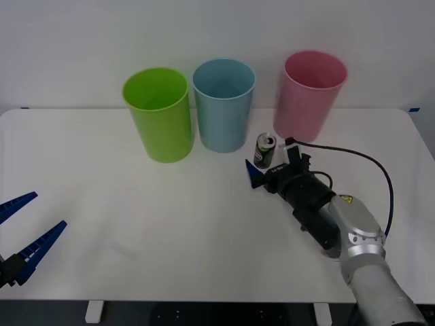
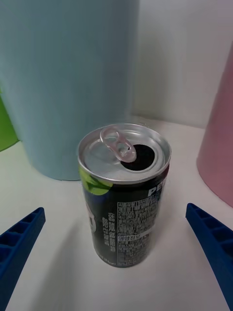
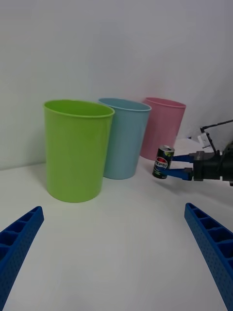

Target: Grasp the object on the table and drop it into the matching bin: aluminum can to the light blue bin, PET bottle to the pink bin.

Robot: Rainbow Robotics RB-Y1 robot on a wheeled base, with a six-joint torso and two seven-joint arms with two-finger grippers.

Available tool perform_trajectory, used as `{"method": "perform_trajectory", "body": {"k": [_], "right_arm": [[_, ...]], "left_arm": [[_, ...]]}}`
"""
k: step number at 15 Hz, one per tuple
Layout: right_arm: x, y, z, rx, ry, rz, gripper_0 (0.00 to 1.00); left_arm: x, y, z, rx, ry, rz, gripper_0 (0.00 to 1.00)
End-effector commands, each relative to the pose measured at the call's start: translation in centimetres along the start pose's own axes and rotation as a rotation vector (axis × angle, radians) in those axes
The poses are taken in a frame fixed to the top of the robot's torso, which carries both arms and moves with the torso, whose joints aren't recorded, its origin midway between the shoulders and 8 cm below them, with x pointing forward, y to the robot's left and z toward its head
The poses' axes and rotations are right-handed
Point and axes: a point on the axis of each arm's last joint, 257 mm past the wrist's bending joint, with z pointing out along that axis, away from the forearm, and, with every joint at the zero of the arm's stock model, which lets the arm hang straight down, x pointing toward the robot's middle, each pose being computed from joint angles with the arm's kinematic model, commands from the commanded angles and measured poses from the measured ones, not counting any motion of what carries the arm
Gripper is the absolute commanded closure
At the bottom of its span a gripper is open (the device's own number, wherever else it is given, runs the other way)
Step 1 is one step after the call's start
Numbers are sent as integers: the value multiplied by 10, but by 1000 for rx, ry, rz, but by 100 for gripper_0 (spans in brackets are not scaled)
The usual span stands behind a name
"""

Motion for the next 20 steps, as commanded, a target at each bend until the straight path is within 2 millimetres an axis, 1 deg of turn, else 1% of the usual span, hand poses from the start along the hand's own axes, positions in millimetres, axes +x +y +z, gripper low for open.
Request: {"method": "perform_trajectory", "body": {"k": [1,4,9,10,11,18,20], "right_arm": [[-2,0,10,2,13,0,0],[-5,-2,16,10,20,-4,0],[-4,0,17,13,25,-10,0],[-4,1,17,11,24,-3,77],[-5,0,17,13,22,4,100],[-4,2,17,12,21,23,100],[-12,-1,17,12,0,44,100]], "left_arm": [[0,0,0,0,0,0,0],[0,0,0,0,0,0,0],[0,0,0,0,0,0,0],[0,0,0,0,0,0,0],[0,0,0,0,0,0,0],[0,0,0,0,0,0,0],[0,0,0,0,0,0,0]]}}
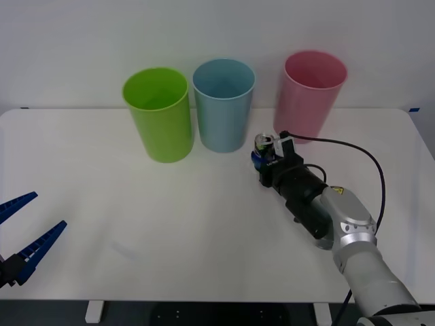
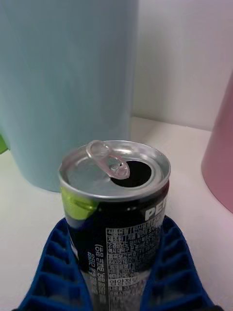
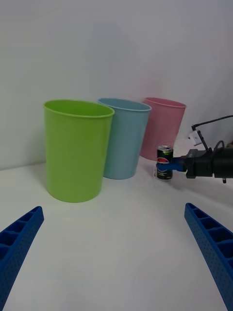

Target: Grasp the object on the table and drop it into the matching bin: aluminum can to the light blue bin, PET bottle to the pink bin.

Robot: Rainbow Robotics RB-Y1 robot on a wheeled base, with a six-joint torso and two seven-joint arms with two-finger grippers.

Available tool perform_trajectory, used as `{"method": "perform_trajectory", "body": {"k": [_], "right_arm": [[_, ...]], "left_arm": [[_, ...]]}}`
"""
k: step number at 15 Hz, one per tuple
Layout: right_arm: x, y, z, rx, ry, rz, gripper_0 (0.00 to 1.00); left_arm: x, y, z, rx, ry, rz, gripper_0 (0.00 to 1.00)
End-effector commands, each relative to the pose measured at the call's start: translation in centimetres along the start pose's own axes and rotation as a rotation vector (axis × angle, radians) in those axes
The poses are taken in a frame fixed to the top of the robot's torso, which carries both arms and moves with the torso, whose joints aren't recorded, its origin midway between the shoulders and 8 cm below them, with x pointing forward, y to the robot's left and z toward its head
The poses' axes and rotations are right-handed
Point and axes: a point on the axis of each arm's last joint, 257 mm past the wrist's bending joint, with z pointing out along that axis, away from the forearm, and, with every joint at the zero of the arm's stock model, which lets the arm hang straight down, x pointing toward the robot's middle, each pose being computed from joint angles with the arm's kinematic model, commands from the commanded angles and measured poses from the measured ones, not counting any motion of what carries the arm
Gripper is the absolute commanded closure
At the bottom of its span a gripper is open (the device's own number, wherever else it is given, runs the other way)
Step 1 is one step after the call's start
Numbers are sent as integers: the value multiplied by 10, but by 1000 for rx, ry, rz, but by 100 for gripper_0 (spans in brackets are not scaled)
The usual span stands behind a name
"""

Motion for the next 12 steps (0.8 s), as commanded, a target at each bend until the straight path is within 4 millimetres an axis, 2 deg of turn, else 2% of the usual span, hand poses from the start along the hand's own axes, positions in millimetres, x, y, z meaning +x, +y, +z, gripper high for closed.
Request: {"method": "perform_trajectory", "body": {"k": [1,4,6,8,12], "right_arm": [[-9,-6,-1,2,-26,30,100],[-26,-19,-14,15,-75,28,100],[-31,-25,-31,12,-100,25,100],[-37,-26,-48,-3,-118,44,100],[-66,-18,-84,-60,-181,105,100]], "left_arm": [[0,0,0,0,0,0,0],[0,0,0,0,0,0,0],[0,0,0,0,0,0,0],[0,0,0,0,0,0,0],[0,0,0,0,0,0,0]]}}
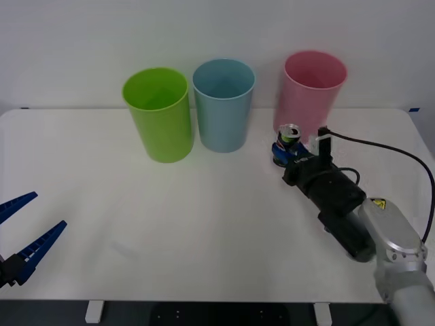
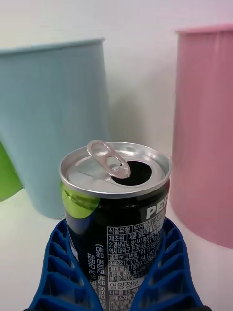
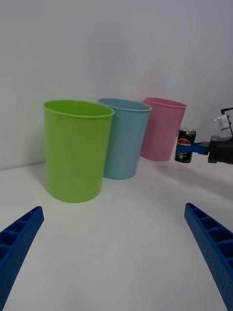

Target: Grasp the object on the table and drop it into the matching bin: aluminum can to the light blue bin, PET bottle to the pink bin.

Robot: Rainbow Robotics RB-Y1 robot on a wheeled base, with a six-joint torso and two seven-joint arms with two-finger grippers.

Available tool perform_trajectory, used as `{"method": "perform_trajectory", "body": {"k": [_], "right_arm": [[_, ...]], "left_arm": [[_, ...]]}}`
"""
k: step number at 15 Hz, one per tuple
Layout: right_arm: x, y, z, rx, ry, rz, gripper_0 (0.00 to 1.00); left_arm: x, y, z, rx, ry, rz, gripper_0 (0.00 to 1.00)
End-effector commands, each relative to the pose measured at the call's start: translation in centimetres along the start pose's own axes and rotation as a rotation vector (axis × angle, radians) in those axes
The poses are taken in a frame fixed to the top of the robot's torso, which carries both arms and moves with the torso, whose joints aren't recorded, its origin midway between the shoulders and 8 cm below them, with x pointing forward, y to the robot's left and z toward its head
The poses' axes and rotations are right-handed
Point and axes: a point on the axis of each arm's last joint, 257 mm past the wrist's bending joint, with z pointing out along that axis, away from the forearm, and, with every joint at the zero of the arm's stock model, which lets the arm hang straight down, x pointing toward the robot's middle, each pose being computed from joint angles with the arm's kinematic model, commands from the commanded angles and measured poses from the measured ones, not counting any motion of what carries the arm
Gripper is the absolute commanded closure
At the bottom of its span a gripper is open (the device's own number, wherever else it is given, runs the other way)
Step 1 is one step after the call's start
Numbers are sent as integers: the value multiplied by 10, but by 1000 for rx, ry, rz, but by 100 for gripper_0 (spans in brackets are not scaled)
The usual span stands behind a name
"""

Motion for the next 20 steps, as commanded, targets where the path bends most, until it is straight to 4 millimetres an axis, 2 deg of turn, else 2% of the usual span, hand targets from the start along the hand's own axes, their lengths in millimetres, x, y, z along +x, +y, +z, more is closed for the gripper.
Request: {"method": "perform_trajectory", "body": {"k": [1,5,9,12,16,20], "right_arm": [[-24,9,-16,-39,-40,38,100],[-63,21,-25,-93,-97,90,100],[-112,32,-32,-148,-165,147,100],[-142,41,-35,-196,-195,156,100],[-176,52,-28,-256,-228,130,100],[-196,64,-13,-310,-238,75,100]], "left_arm": [[0,0,0,0,0,0,0],[0,0,0,0,0,0,0],[0,0,0,0,0,0,0],[0,0,0,0,0,0,0],[0,0,0,0,0,0,0],[0,0,0,0,0,0,0]]}}
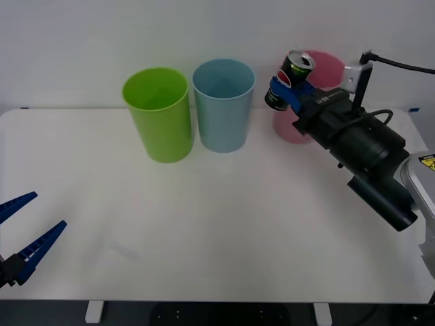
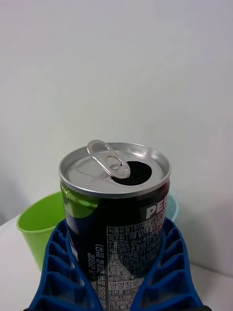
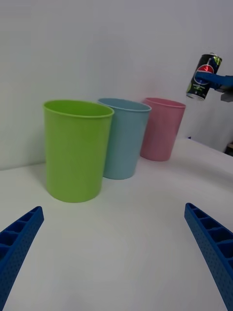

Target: Grasp the object on the table and drop it into the matching bin: aluminum can to the light blue bin, PET bottle to the pink bin.

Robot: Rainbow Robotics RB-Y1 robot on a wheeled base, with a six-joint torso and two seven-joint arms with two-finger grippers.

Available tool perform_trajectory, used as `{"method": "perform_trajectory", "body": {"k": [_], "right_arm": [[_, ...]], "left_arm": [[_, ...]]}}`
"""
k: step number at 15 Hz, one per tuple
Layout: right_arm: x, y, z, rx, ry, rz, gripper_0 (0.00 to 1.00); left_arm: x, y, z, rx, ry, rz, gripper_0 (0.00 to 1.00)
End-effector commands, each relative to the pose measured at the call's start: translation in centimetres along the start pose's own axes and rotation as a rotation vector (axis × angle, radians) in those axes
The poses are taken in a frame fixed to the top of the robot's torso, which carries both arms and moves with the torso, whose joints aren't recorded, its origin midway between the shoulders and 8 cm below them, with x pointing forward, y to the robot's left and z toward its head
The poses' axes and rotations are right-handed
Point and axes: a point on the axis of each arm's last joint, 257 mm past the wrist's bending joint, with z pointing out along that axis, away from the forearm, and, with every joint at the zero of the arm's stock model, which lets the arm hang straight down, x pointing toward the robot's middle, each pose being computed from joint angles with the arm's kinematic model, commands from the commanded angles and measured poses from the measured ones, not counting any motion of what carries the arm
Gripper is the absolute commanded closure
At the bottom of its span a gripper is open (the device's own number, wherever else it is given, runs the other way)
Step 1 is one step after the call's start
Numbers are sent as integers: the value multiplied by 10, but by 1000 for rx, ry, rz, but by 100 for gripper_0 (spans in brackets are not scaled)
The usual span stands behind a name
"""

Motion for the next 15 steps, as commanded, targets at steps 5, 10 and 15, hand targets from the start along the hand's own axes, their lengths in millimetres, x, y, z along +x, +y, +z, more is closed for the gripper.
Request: {"method": "perform_trajectory", "body": {"k": [5,10,15], "right_arm": [[-12,-6,55,-52,31,-90,100],[-8,-18,95,-28,59,-125,100],[7,-24,139,-2,110,-121,100]], "left_arm": [[0,0,0,0,0,0,0],[0,0,0,0,0,0,0],[0,0,0,0,0,0,0]]}}
